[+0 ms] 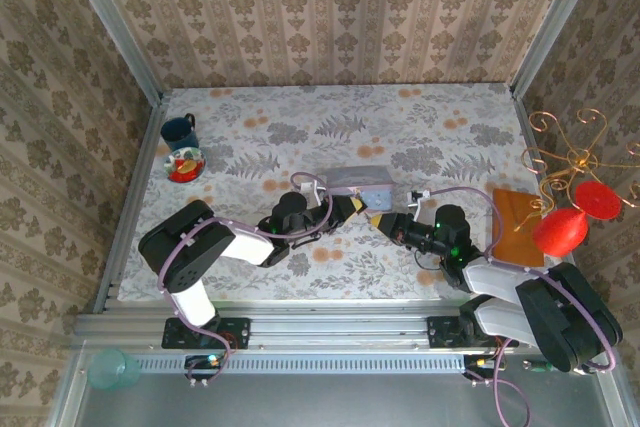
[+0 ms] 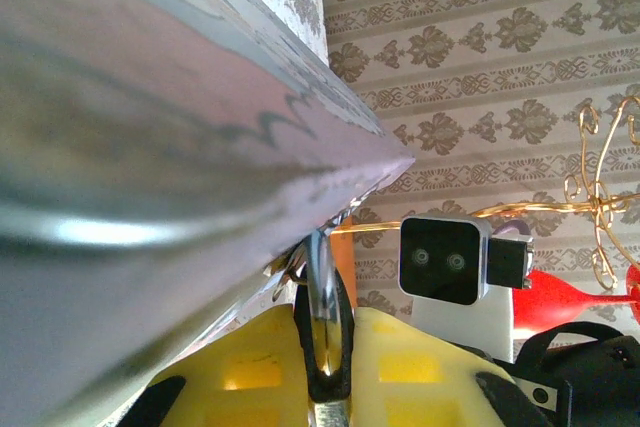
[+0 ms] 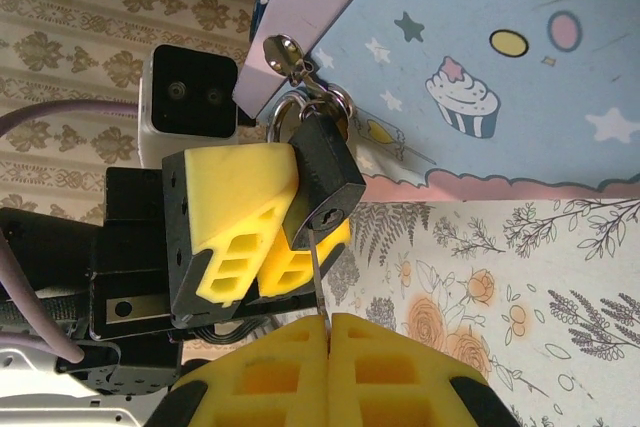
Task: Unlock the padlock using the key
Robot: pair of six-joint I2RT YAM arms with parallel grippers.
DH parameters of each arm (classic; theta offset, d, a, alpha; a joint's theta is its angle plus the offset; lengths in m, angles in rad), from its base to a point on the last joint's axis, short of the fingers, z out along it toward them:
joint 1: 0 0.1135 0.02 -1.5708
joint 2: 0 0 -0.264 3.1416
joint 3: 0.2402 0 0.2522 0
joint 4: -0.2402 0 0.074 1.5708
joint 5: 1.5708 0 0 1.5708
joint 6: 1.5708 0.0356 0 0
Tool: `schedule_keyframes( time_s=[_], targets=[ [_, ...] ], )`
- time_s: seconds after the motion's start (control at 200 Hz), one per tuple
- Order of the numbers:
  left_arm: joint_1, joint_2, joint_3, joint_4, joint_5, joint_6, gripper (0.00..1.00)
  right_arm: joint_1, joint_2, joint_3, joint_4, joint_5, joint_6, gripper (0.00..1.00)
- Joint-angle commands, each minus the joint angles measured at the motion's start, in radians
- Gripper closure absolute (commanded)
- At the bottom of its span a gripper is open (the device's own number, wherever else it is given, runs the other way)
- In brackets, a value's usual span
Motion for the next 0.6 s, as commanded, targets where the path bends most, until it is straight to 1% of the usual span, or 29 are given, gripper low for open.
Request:
schedule_keyframes(
  time_s=[0.0, 0.39, 0.595],
  targets=[
    [-0.013, 0.004, -0.001, 0.072, 0.019, -0.022, 0.92, -0.008, -0.013, -0.004, 0.013, 0.02, 0.01, 1.0],
    [-0.01, 0.001, -0.014, 0.076, 0.012, -0.024, 0.93, -0.014, -0.011, 0.001, 0.001, 0.023, 0.012, 1.0],
    [-0.007, 0.032, -0.008, 0.121, 0.013, -0.037, 0.94, -0.02, -0.017, -0.006, -0.022, 0.019, 0.004, 1.0]
  ],
)
